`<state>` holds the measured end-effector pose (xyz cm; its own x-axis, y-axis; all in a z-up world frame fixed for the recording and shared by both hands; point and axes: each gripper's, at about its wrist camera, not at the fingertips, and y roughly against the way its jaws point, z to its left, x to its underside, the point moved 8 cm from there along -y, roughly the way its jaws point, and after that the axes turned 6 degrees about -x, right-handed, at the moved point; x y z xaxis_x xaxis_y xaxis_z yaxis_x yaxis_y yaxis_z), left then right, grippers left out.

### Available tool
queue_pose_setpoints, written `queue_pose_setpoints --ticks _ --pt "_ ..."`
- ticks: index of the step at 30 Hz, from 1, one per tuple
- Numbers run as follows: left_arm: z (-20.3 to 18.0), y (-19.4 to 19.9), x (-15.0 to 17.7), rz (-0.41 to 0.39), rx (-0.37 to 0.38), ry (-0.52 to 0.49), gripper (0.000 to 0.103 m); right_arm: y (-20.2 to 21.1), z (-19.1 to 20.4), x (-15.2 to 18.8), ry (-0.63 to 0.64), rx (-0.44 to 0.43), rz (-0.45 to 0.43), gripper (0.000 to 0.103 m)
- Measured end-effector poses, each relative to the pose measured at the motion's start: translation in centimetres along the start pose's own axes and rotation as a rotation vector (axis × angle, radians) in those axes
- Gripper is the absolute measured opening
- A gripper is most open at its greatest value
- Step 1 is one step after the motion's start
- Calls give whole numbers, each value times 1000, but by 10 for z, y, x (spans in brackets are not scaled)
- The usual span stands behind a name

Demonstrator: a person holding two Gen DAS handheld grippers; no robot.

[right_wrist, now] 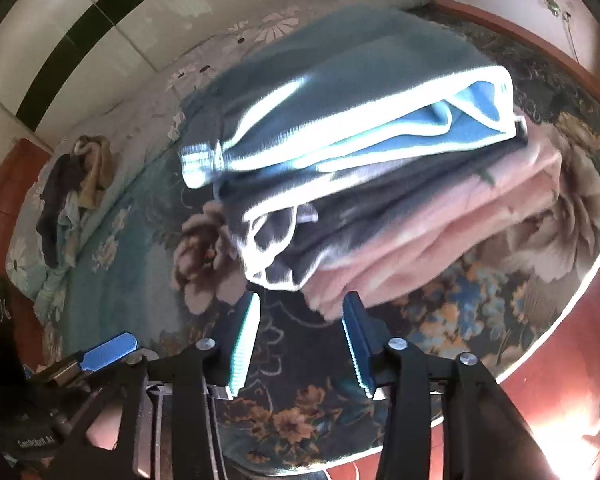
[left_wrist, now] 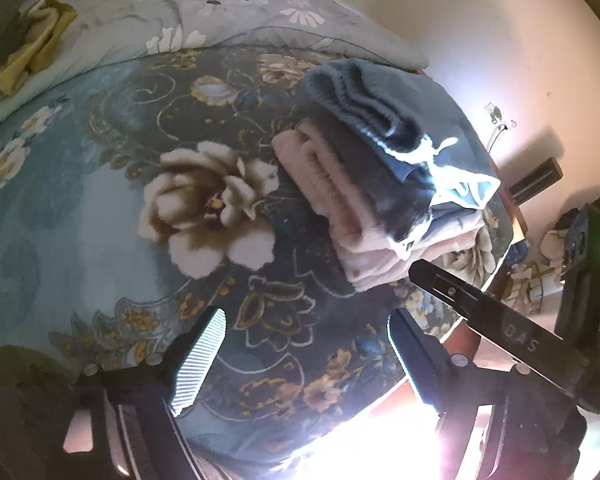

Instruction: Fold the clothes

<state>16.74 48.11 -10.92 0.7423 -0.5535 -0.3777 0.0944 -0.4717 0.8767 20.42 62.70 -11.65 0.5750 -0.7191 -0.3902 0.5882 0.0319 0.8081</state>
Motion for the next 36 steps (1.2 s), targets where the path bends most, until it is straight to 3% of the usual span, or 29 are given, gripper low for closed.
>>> queue_pose_setpoints --ticks 3,13,17,24,26,27,36 --pt "4 -1 4 -21 -1 -1 103 -1 1 6 -2 11 4 54" --pt "8 0 9 -73 7 -13 103 -1 -1 13 -13 55 -9 59" --pt "10 3 6 -93 -2 -15 103 0 2 17 -12 66 -25 74" --pt "18 5 4 -98 7 7 103 3 -1 16 -37 89 -60 75" --pt "19 5 3 -103 -3 -2 103 5 -1 14 -29 96 -74 95" --pt "19 4 4 -106 -9 -7 103 6 0 14 -16 104 -82 97" --pt "23 -4 8 -94 -20 -11 103 6 4 17 17 157 -85 98"
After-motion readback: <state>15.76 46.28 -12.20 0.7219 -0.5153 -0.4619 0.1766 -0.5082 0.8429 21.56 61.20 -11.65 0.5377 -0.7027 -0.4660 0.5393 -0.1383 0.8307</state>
